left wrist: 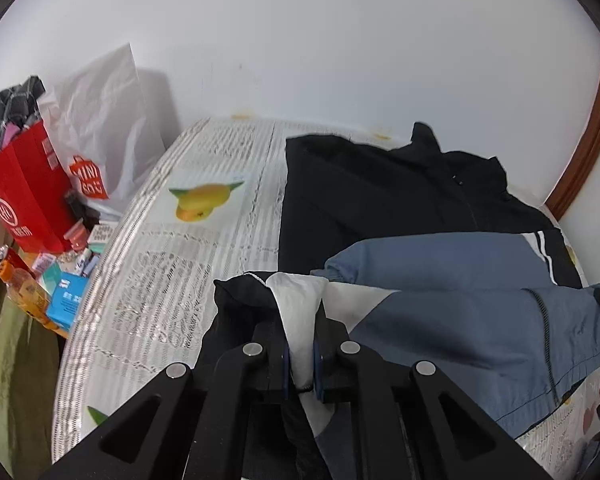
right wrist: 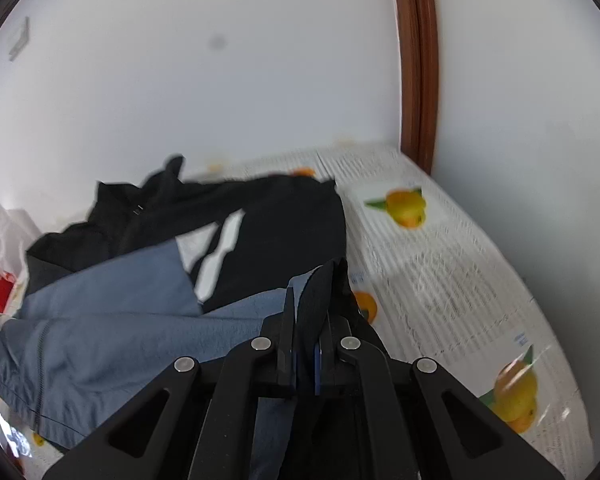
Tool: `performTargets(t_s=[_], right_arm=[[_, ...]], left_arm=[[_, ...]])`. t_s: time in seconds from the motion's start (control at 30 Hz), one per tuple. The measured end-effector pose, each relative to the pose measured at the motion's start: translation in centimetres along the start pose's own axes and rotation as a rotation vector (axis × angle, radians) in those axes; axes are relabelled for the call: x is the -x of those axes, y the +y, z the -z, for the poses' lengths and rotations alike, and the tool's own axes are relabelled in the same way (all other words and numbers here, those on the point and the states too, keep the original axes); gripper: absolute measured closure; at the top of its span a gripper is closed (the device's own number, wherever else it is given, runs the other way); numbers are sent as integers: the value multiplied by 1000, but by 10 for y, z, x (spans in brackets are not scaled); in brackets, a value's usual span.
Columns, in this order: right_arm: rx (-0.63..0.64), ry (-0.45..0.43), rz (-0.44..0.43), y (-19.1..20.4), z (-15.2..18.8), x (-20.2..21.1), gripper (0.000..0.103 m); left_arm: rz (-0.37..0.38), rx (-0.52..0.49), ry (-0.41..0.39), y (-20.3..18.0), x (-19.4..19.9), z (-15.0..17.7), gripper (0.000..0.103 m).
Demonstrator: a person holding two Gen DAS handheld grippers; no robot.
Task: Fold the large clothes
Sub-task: 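Lift the hem with both tools and fold it toward the collar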
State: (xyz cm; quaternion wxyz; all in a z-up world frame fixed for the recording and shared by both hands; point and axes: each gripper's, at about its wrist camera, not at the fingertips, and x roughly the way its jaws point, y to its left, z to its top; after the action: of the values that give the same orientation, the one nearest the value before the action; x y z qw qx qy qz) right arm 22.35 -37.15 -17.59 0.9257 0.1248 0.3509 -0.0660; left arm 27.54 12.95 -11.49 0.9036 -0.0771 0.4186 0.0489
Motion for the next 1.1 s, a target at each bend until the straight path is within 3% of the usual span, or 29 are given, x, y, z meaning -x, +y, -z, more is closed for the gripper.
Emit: performTargets(t_s=[0.2, 0.3, 0.37, 0.43, 0.57, 0.67, 0.73, 0.9, 1.1], right_arm=[[-10, 73, 43, -4, 9, -22, 95], [6, 99, 28, -3, 10, -13, 83], [21, 113, -14, -3, 10, 0, 63], [40, 71, -27, -5, 12, 25, 59], [28, 5, -9, -22, 16, 67, 59], [-14, 30, 21, -40, 23, 75, 59], [-39, 77, 31, -50, 32, 70, 59], [-94, 170, -59, -58, 53, 52, 59], [-119, 217, -74, -53, 59, 27, 59]], left_arm=[[4, -13, 21, 0, -7, 3, 90], [37, -11, 23, 0, 1, 4, 82], [63, -6, 16, 2, 9, 5, 72], [85, -9, -8, 5, 22, 8, 64], [84, -1, -49, 16, 43, 12, 61], [74, 20, -51, 29, 53, 17, 60], [57, 36, -47, 39, 57, 25, 59], [38, 57, -7, 56, 51, 40, 54], [87, 72, 87, 64, 23, 52, 54]])
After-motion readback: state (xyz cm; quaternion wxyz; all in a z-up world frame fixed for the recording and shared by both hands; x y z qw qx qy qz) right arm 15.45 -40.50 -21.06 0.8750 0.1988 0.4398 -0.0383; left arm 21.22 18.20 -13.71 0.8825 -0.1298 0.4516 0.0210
